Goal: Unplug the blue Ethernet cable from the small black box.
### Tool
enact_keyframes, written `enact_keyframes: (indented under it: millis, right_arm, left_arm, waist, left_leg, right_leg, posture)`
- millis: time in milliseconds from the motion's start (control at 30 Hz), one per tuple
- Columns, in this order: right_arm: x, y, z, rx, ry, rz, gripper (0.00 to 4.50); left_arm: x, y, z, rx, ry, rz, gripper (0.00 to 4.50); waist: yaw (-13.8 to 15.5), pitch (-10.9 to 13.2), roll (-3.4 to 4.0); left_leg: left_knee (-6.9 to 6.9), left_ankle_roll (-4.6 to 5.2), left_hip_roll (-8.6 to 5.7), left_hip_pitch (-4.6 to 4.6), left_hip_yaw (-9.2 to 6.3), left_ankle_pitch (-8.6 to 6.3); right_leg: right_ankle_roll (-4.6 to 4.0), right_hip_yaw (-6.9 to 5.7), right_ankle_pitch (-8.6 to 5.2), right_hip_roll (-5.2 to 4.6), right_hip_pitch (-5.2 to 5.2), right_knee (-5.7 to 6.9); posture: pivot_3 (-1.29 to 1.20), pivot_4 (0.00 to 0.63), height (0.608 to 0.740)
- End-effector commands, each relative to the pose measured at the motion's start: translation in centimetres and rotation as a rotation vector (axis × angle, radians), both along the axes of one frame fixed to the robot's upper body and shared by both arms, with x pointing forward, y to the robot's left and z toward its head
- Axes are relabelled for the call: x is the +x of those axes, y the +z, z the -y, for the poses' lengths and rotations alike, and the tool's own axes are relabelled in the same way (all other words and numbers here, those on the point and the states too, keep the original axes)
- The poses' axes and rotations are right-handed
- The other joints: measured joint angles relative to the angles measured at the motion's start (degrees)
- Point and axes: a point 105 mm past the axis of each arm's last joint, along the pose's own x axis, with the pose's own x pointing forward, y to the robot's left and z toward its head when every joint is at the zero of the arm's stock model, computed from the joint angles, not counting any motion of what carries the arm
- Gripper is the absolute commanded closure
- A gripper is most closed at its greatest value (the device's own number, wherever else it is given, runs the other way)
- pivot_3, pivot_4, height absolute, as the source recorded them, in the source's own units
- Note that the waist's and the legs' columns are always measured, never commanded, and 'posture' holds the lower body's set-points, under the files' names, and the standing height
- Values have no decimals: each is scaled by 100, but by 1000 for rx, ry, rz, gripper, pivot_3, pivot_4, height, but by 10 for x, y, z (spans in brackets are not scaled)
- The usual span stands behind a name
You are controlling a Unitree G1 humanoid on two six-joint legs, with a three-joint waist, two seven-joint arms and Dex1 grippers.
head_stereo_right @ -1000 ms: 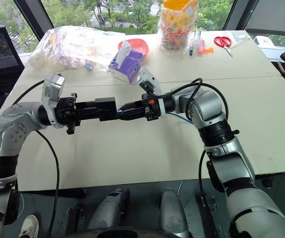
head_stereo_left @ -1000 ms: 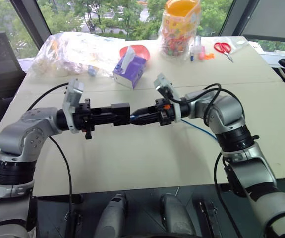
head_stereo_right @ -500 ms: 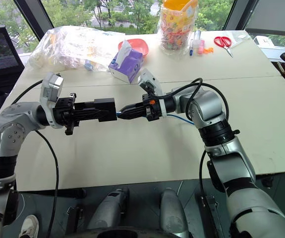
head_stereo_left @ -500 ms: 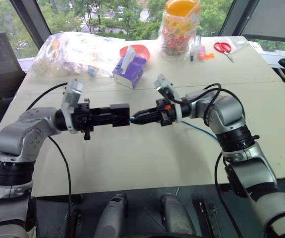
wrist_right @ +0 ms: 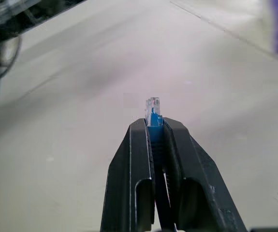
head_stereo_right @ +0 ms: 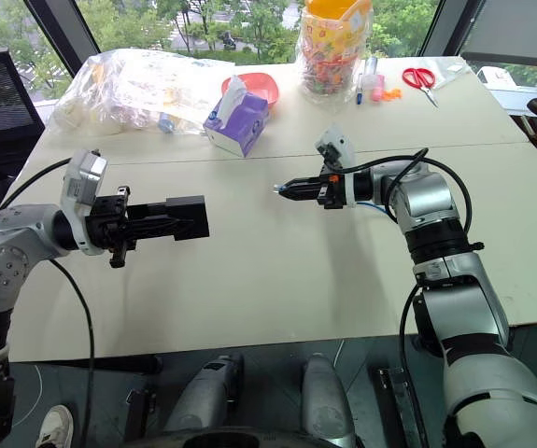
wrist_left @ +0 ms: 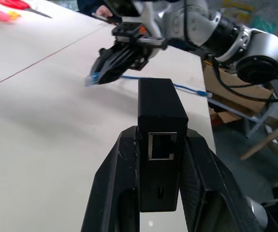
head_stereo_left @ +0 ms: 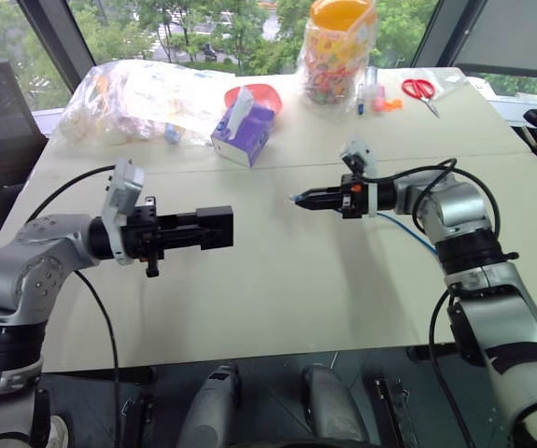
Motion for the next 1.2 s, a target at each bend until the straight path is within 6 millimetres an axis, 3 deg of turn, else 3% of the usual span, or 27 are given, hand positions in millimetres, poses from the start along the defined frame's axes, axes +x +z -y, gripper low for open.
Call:
enact_keyframes:
  millis: [33,133,300,400,600,633,800,1100,1167,1200]
  right_arm:
    - [35,13,0,-76,-186,229,4476]
    - [63,1,2,-146,-395,298,4476]
    - [79,-15,0,-182,-566,310,4476]
    - [81,-16,0,-164,-592,313,3377]
    - [75,-1,16,-43,-619,293,358]
    - [72,3,19,-9,-620,285,23]
    - [47,12,28,107,-636,238,23]
    - [-4,-7,19,84,-618,188,23]
    - [-13,-13,17,83,-609,166,0]
    - [-16,-14,16,82,-608,159,0]
  left_arm:
    - [5,0,4,13,34,87,4007]
    - [25,-12,16,27,131,175,4007]
    - [42,-32,33,33,179,247,4007]
    - [55,-36,38,6,243,295,4007]
    - [79,-44,47,-27,348,352,4007]
    - [82,-47,49,-26,362,363,4007]
    - [93,-68,56,3,405,363,4007]
    - [107,-97,45,31,497,318,4007]
    - [107,-104,41,33,509,287,2969]
    - [106,-107,39,33,507,269,2696]
  waist:
    - [-6,0,0]
    - [17,0,0]
    - [52,0,-1]
    - [40,0,-1]
    - [25,-1,2]
    - [32,-1,2]
    - [39,-1,2]
    - [46,-2,3]
    - [47,-3,2]
    - [46,-3,2]
  left_leg:
    - [-1,0,1,0,0,0]
    - [-1,-1,2,2,1,1]
    - [-2,-11,-4,0,-1,8]
    - [-3,-10,-6,-1,-2,8]
    - [-2,-9,-4,5,-3,9]
    - [-2,-9,-4,5,-4,9]
    - [0,-8,-5,4,-6,9]
    - [19,-8,-4,4,-6,8]
    - [27,-8,-5,4,-7,8]
    - [27,-7,-5,4,-7,8]
  right_leg:
    - [0,0,0,1,-1,2]
    - [-1,2,2,3,0,2]
    - [2,5,4,2,2,1]
    - [15,5,11,2,2,1]
    - [22,5,15,4,4,10]
    - [24,5,15,5,3,9]
    - [38,5,22,4,6,9]
    - [38,4,22,4,10,12]
    - [38,3,22,3,16,11]
    - [38,3,22,3,19,10]
  posture:
    - [0,150,728]
    - [0,150,728]
    - [0,150,728]
    - [0,150,728]
    - [0,150,728]
    - [0,150,728]
    - [0,150,728]
    - [0,150,728]
    - [0,150,728]
    - [0,150,728]
